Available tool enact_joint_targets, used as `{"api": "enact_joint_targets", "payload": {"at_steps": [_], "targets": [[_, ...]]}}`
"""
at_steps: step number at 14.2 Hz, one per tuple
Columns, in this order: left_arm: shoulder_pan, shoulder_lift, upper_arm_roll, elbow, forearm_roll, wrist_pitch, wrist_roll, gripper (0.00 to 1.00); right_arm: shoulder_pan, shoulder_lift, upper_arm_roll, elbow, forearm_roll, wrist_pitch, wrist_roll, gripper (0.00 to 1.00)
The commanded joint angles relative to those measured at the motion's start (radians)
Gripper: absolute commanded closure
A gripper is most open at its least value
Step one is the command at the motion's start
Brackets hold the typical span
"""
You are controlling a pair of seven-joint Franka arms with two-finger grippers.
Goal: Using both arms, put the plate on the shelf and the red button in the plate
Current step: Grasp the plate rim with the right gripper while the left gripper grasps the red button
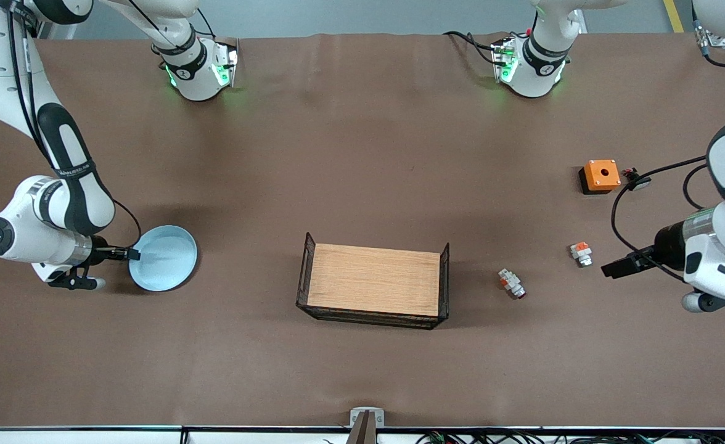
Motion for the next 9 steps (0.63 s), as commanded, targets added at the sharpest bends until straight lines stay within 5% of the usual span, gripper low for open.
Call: {"api": "enact_joint_targets", "payload": {"at_steps": [1, 6, 9], "targets": [[-0.006, 0.041, -0.002, 0.003, -0.01, 0.034, -0.075, 0.0, 0.003, 0.013, 0.004, 0.02, 0.019, -0.009, 0.001, 0.65], [-0.043, 0.16, -0.002, 0.002, -0.009, 0.146, -0.227, 0.0, 0.007, 0.013, 0.006, 0.019, 0.039, -0.012, -0.001, 0.92], [-0.075, 0.231, 0.001, -0.001, -0.009, 0.217, -0.288, 0.0, 0.02, 0.01, 0.006, 0.019, 0.039, -0.018, 0.001, 1.0]]}}
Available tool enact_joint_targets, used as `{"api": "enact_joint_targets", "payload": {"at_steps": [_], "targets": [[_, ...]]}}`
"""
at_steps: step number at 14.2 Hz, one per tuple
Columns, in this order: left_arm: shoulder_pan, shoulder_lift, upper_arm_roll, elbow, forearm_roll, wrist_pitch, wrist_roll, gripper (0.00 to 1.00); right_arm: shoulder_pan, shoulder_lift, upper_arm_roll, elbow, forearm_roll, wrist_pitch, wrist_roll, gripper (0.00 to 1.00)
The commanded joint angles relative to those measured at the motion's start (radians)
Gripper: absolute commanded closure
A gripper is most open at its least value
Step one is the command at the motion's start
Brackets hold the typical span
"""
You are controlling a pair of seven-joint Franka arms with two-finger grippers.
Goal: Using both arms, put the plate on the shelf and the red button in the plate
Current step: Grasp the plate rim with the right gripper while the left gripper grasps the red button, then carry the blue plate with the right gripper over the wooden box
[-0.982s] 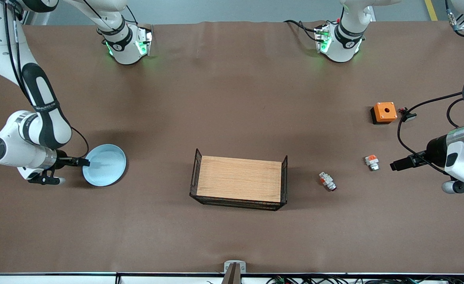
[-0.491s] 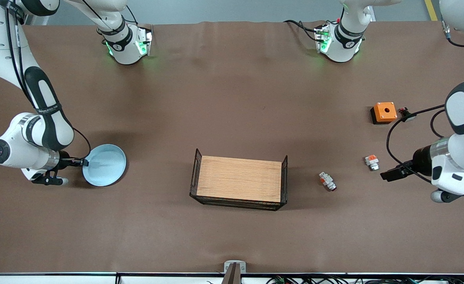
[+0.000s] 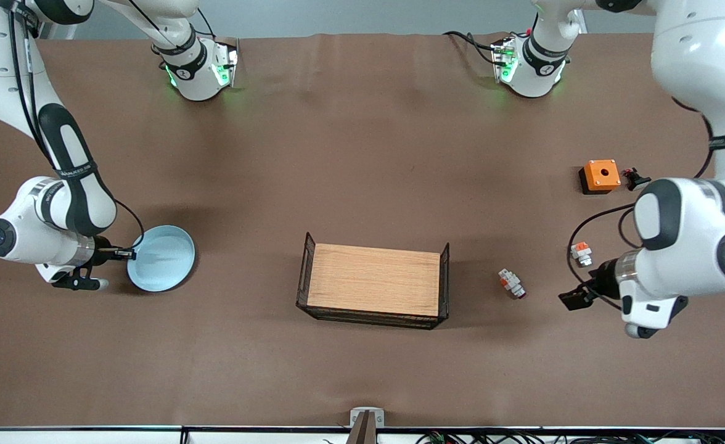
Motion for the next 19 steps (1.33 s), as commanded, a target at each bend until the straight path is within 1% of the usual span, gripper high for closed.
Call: {"api": "enact_joint_targets", "payload": {"at_steps": [1, 3, 4, 7, 8, 10, 13, 14, 15, 17, 19], "targets": [[-0.039, 0.054, 0.009, 0.008, -0.001, 0.059, -0.062, 0.0, 0.016, 0.009, -0.002, 0.008, 0.02, 0.0, 0.003, 1.0], [-0.056, 0.075, 0.005, 0.007, 0.071, 0.089, -0.132, 0.0, 0.038, -0.015, -0.002, 0.008, 0.02, -0.036, 0.012, 1.0], [-0.069, 0.088, 0.005, 0.007, 0.088, 0.102, -0.157, 0.0, 0.048, -0.049, -0.003, 0.008, 0.02, -0.082, 0.041, 1.0], [-0.091, 0.112, 0.006, -0.001, 0.091, 0.133, -0.182, 0.0, 0.077, -0.145, -0.003, 0.008, 0.019, -0.216, 0.14, 1.0], [-0.097, 0.12, 0.006, -0.009, 0.091, 0.162, -0.188, 0.0, 0.084, -0.175, -0.003, 0.01, 0.019, -0.256, 0.165, 1.0], [-0.117, 0.128, 0.008, -0.06, 0.118, 0.252, -0.224, 0.0, 0.108, -0.242, -0.003, 0.011, 0.019, -0.34, 0.24, 1.0], [-0.135, 0.126, 0.006, -0.123, 0.157, 0.329, -0.269, 0.0, 0.194, -0.371, -0.003, 0.02, 0.017, -0.524, 0.445, 1.0], [-0.145, 0.125, 0.008, -0.151, 0.157, 0.363, -0.284, 0.0, 0.228, -0.405, -0.003, 0.04, 0.016, -0.591, 0.513, 1.0], [-0.154, 0.118, 0.008, -0.183, 0.158, 0.391, -0.3, 0.0, 0.258, -0.429, -0.002, 0.086, 0.016, -0.68, 0.589, 1.0], [-0.169, 0.112, 0.009, -0.209, 0.158, 0.4, -0.306, 0.0, 0.336, -0.436, -0.002, 0.228, 0.016, -0.855, 0.741, 1.0], [-0.177, 0.102, 0.009, -0.232, 0.158, 0.402, -0.315, 0.0, 0.41, -0.43, -0.002, 0.354, 0.014, -0.973, 0.89, 1.0]]}}
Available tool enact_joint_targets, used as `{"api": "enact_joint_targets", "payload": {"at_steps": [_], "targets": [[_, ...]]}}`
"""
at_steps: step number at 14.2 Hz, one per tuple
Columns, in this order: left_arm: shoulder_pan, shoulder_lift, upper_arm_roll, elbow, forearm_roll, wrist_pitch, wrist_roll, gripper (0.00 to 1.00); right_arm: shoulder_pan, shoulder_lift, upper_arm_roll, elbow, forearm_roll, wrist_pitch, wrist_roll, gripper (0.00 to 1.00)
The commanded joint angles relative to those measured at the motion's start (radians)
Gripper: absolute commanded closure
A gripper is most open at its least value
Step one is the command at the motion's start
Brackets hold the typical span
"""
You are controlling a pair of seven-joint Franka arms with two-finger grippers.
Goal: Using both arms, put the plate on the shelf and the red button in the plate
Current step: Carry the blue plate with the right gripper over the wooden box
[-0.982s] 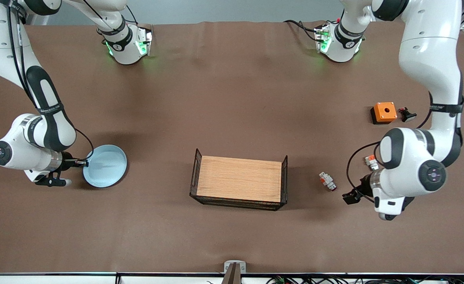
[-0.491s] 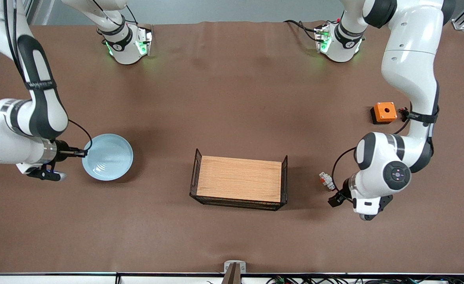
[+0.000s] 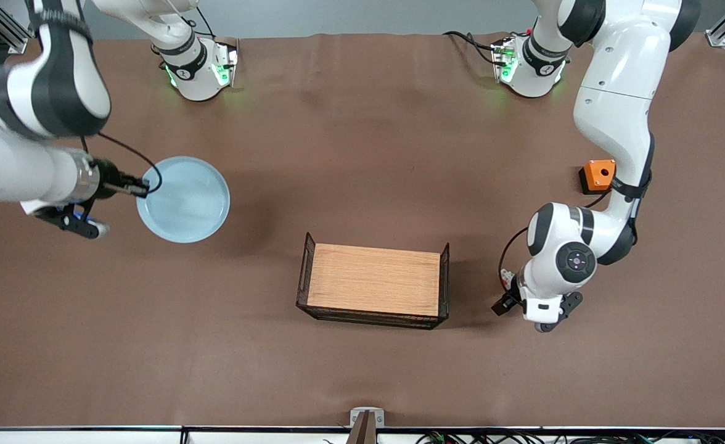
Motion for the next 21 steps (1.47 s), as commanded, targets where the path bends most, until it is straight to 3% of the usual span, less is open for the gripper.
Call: {"api": "enact_joint_targets", "payload": {"at_steps": [1, 6, 9, 11, 15, 21], "targets": [[-0.02, -0.043, 0.009, -0.065, 0.027, 0.017, -0.027, 0.0, 0.103, 0.022, -0.01, 0.166, 0.007, -0.131, 0.2, 1.0], [-0.021, -0.065, 0.007, -0.117, 0.071, 0.017, -0.028, 0.0, 0.282, 0.028, -0.01, 0.269, 0.01, -0.16, 0.711, 0.97], [-0.029, -0.08, 0.004, -0.141, 0.079, 0.016, -0.03, 0.05, 0.33, 0.072, -0.01, 0.364, 0.013, -0.133, 1.036, 0.96], [-0.021, -0.092, 0.003, -0.141, 0.079, 0.005, -0.024, 0.22, 0.346, 0.088, -0.009, 0.385, 0.027, -0.076, 1.165, 0.97], [-0.018, -0.095, 0.003, -0.13, 0.079, -0.003, -0.014, 0.66, 0.434, 0.125, -0.012, 0.384, 0.059, 0.045, 1.36, 0.99], [-0.033, -0.088, 0.009, -0.133, 0.105, -0.009, -0.014, 0.85, 0.553, 0.21, -0.013, 0.385, 0.058, 0.311, 1.642, 0.99]]}}
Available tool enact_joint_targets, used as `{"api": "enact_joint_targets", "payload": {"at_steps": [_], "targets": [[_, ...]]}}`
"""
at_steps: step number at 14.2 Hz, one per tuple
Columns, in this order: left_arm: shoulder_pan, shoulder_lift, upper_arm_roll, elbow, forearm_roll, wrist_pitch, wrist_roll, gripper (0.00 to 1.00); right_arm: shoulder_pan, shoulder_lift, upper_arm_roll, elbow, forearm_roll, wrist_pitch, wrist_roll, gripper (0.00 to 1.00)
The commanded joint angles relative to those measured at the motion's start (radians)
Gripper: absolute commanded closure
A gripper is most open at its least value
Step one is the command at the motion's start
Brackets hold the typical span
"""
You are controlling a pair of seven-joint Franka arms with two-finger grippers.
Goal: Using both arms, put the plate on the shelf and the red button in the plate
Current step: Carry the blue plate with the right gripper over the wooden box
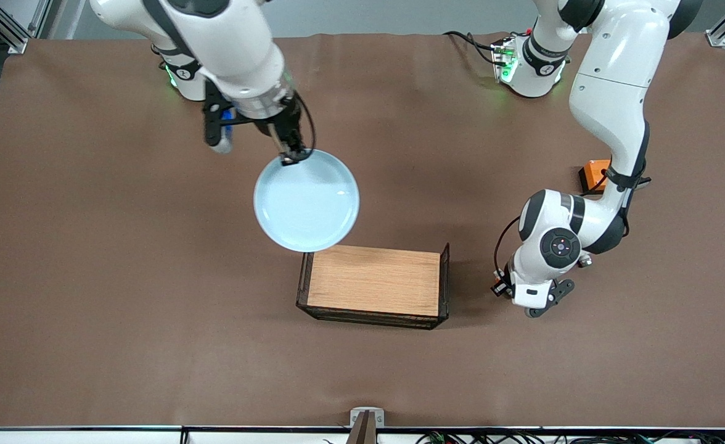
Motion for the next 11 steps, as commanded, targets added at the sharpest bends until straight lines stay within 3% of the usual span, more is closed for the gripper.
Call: {"api": "enact_joint_targets", "payload": {"at_steps": [1, 4, 8, 11], "targets": [[-0.012, -0.019, 0.005, -0.024, 0.059, -0.025, -0.007, 0.87, 0.026, 0.059, -0.014, 0.037, 0.015, 0.087, 0.102, 0.99], [-0.003, -0.034, 0.005, -0.01, 0.067, -0.062, 0.004, 0.87, 0.034, 0.111, -0.016, 0.037, 0.009, 0.179, 0.162, 0.99], [0.008, -0.052, 0.002, 0.14, 0.061, -0.322, 0.077, 0.88, 0.041, 0.18, -0.018, 0.037, 0.007, 0.296, 0.248, 0.99], [0.018, -0.1, 0.004, 0.174, 0.038, -0.418, 0.132, 0.88, 0.057, 0.215, -0.021, 0.038, -0.008, 0.337, 0.267, 0.99]]}}
